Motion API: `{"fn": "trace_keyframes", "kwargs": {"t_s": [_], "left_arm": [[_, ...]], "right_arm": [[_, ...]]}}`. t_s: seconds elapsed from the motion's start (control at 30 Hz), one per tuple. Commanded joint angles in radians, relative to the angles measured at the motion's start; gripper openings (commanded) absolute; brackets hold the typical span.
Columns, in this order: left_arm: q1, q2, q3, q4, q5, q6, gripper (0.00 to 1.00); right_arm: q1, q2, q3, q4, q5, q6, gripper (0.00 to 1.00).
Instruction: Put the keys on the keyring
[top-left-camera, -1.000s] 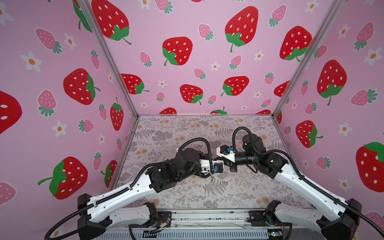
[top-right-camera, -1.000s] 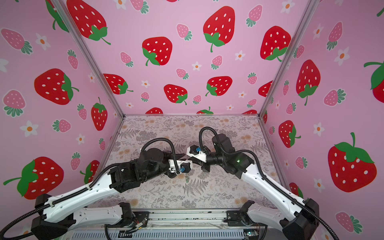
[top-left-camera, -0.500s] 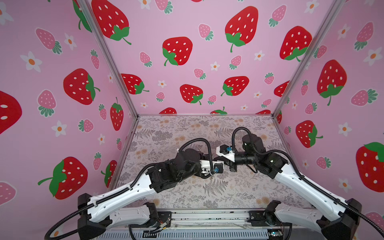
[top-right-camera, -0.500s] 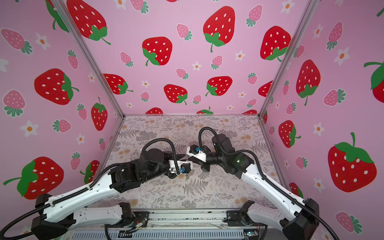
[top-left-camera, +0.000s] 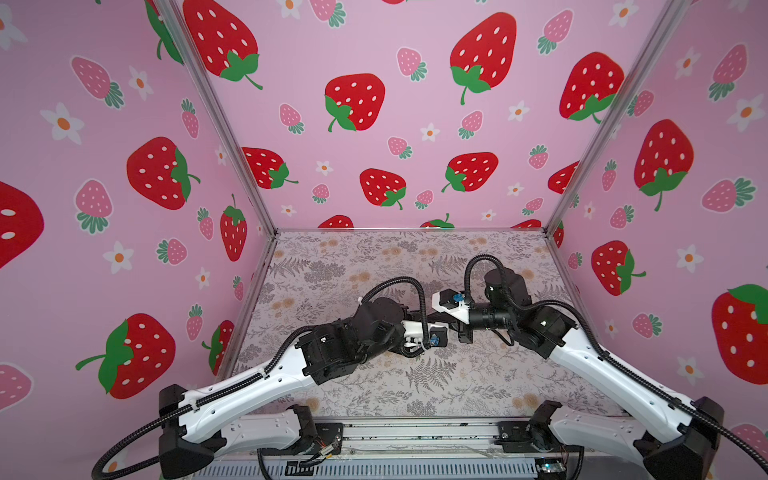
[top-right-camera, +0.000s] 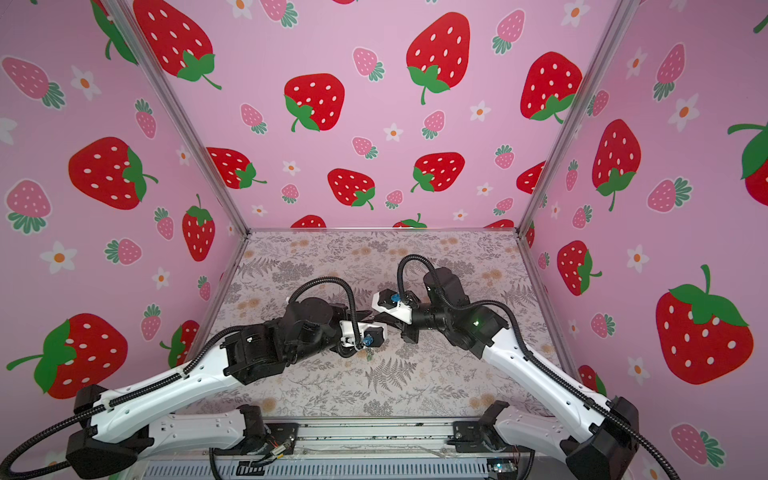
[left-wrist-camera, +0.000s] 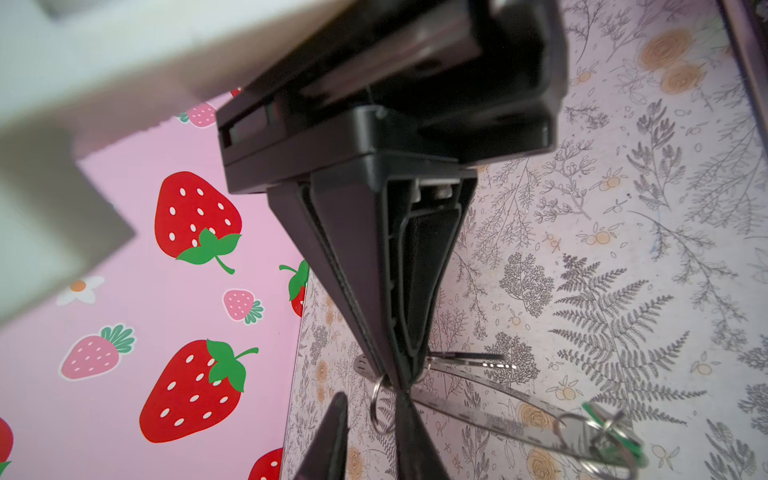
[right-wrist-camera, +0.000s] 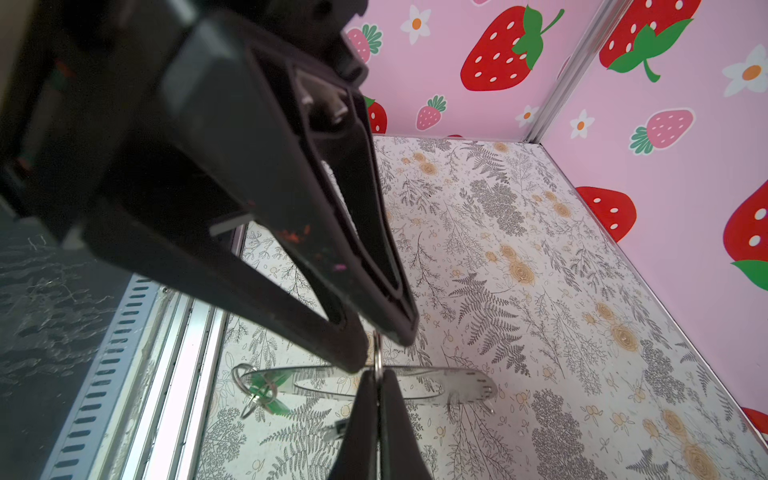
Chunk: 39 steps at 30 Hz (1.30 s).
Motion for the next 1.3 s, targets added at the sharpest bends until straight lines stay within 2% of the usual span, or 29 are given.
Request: {"fn": "trace_keyframes", "kwargs": {"t_s": [0.0, 0.43, 0.57, 0.67, 1.03, 1.2, 1.27], "left_arm": [[-0.002, 0.015, 0.05, -0.021, -0.023, 0.009, 0.18], [0.011, 0.037, 0.074, -0.054, -0.016, 0.008, 0.07], [0.015, 0.041, 0.074, -0.061, -0.007, 0.003, 0.07], [0.024, 0.039, 0.076, -0.07, -0.004, -0.005, 0.12], [0.048, 0.036, 0.081, -0.08, 0.042, -0.027, 0.13], [0.048, 0.052, 0.088, -0.093, 0.039, -0.027, 0.07], [0.049, 0.05, 0.085, -0.093, 0.035, -0.027, 0.01]], "right_arm": [[0.007, -0.029, 0.001, 0.033, -0.028, -0.009, 0.01], [0.028, -0.055, -0.014, 0.059, 0.01, -0.063, 0.02], [0.031, -0.079, -0.03, 0.087, 0.028, -0.076, 0.02], [0.031, -0.091, -0.04, 0.093, 0.044, -0.086, 0.01], [0.034, -0.092, -0.051, 0.099, 0.031, -0.099, 0.01], [0.041, -0.102, -0.055, 0.101, 0.038, -0.116, 0.02], [0.043, -0.11, -0.063, 0.108, 0.037, -0.123, 0.01]]}}
